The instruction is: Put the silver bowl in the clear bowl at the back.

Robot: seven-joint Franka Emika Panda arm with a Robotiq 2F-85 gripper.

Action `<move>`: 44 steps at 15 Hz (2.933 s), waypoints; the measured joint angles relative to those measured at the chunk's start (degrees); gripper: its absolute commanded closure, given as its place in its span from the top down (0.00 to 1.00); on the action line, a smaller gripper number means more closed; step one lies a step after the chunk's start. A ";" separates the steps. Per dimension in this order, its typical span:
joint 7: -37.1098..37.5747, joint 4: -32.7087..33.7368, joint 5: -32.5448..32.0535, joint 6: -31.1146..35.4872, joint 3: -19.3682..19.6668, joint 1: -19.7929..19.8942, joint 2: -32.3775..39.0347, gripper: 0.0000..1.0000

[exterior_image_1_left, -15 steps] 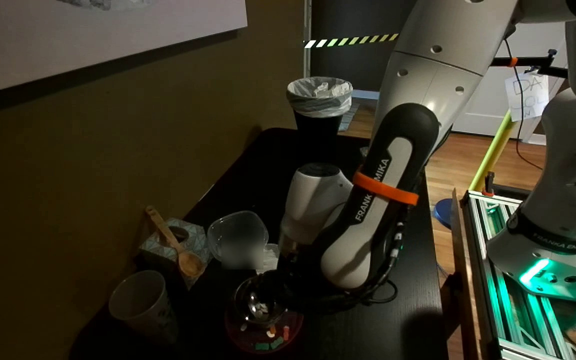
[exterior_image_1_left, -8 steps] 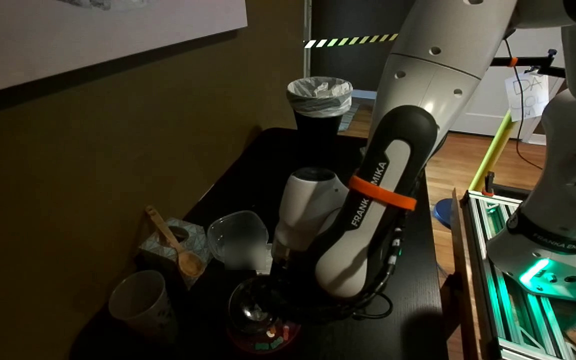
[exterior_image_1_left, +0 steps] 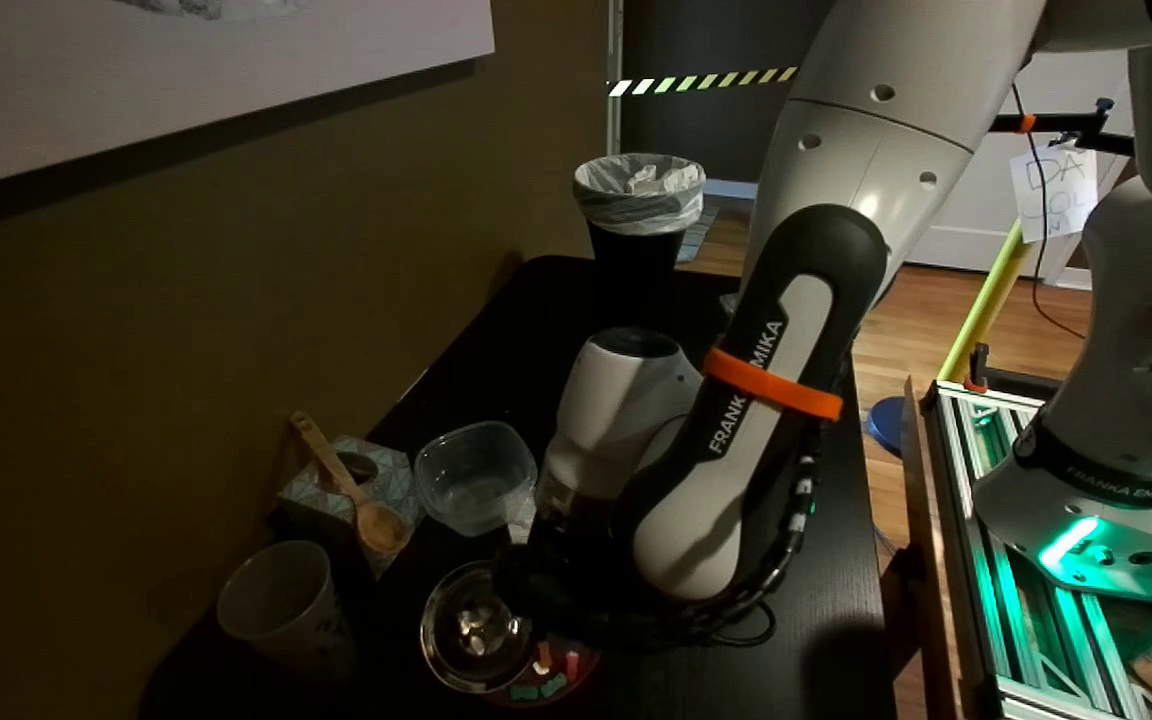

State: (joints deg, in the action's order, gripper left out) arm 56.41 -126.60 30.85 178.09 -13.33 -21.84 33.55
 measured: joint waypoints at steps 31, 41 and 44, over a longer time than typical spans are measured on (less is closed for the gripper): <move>1.27 17.27 3.88 -35.99 6.86 15.23 -6.65 0.04; 4.01 17.73 1.59 -35.47 9.71 14.96 -4.76 0.01; 6.44 17.66 -0.75 -35.45 10.43 14.63 -2.71 0.01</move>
State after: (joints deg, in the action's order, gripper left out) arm 62.85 -108.94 30.09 142.63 -2.90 -7.21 30.84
